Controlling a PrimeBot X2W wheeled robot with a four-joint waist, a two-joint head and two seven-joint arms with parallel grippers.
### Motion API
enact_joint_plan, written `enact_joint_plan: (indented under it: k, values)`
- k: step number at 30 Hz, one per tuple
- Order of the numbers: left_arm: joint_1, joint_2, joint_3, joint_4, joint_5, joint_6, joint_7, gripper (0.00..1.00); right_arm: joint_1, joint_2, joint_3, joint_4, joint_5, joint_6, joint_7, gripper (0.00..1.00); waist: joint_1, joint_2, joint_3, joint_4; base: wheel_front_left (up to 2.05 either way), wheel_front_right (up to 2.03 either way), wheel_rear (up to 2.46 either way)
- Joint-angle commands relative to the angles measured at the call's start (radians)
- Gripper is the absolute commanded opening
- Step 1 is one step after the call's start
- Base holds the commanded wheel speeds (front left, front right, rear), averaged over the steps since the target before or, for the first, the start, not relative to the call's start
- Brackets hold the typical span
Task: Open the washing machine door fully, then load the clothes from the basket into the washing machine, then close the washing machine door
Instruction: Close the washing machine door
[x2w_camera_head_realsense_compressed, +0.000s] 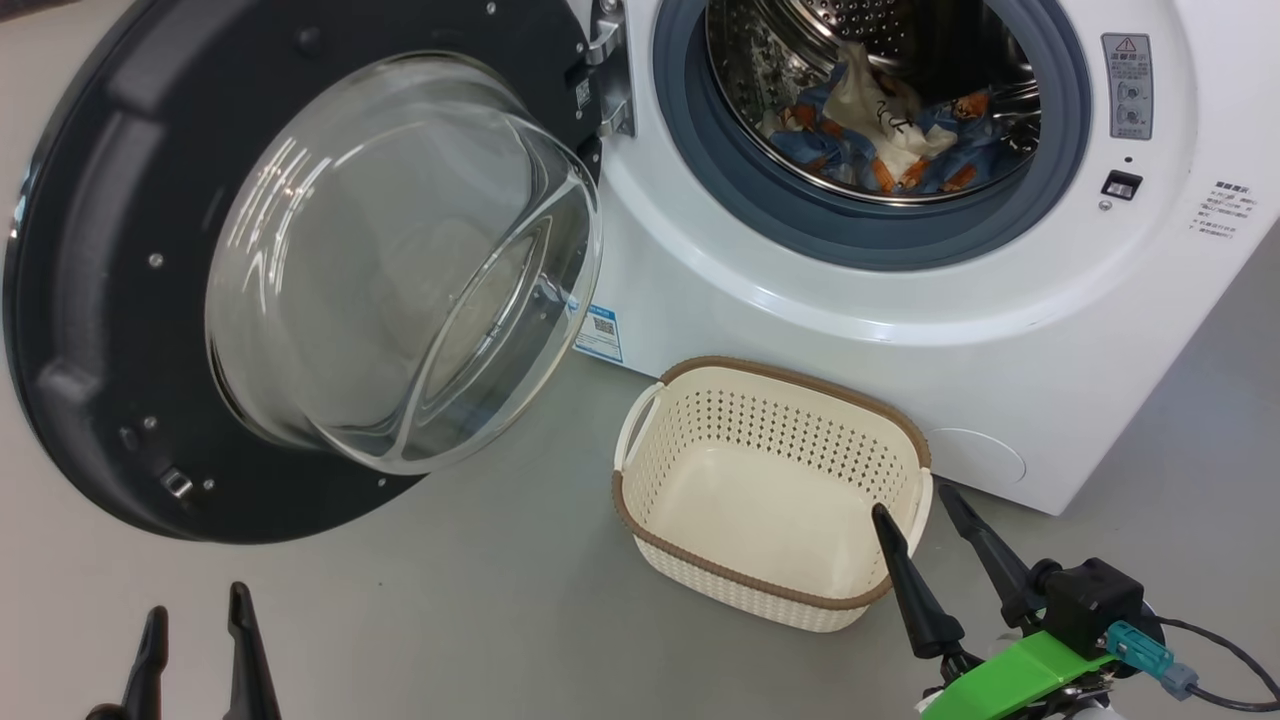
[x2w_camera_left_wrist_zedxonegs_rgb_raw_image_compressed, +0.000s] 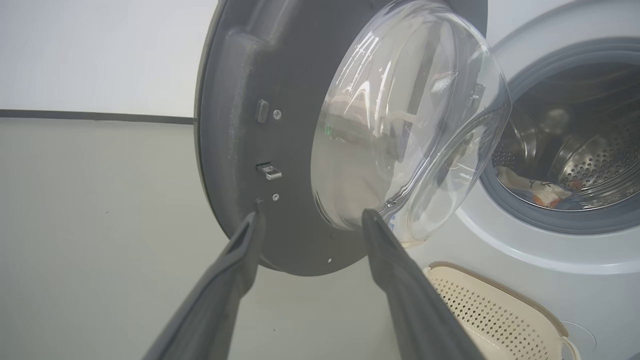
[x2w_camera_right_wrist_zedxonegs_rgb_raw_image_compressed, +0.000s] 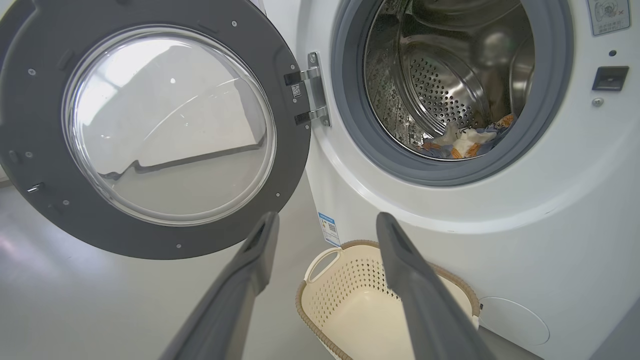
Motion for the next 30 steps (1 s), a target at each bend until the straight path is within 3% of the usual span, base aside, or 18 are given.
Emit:
enact_joint_plan:
  k: [1,17,18,19,30]
  values:
    - [-0.024,0.011,0.037,-0.023,-0.009,0.008,-0.006,1.00,-0.026,0.002,0.029,-0.019,-0.012,0.002,-0.005,1.00,0.0000,0.0000,0.002,0.000,0.00,0.00,0.00]
    - [-0.019,0.011,0.034,-0.014,-0.014,0.013,-0.006,0.98,-0.027,-0.001,0.032,-0.009,-0.004,0.002,-0.005,1.00,0.0000,0.0000,-0.002,-0.001,0.00,0.00,0.00]
    - [-0.018,0.011,0.033,-0.010,-0.013,0.012,-0.006,0.69,-0.026,0.000,0.033,-0.008,-0.003,0.002,-0.005,1.00,0.0000,0.0000,-0.003,-0.002,0.00,0.00,0.00]
    - [-0.017,0.011,0.031,-0.005,-0.013,0.009,-0.006,0.03,-0.025,0.000,0.033,-0.008,-0.002,0.002,-0.005,1.00,0.0000,0.0000,-0.004,-0.002,0.00,0.00,0.00]
    - [-0.034,0.011,0.090,-0.006,-0.047,-0.031,-0.006,0.00,-0.012,0.010,0.030,-0.006,0.011,0.002,-0.005,1.00,0.0000,0.0000,-0.020,-0.006,0.00,0.00,0.00]
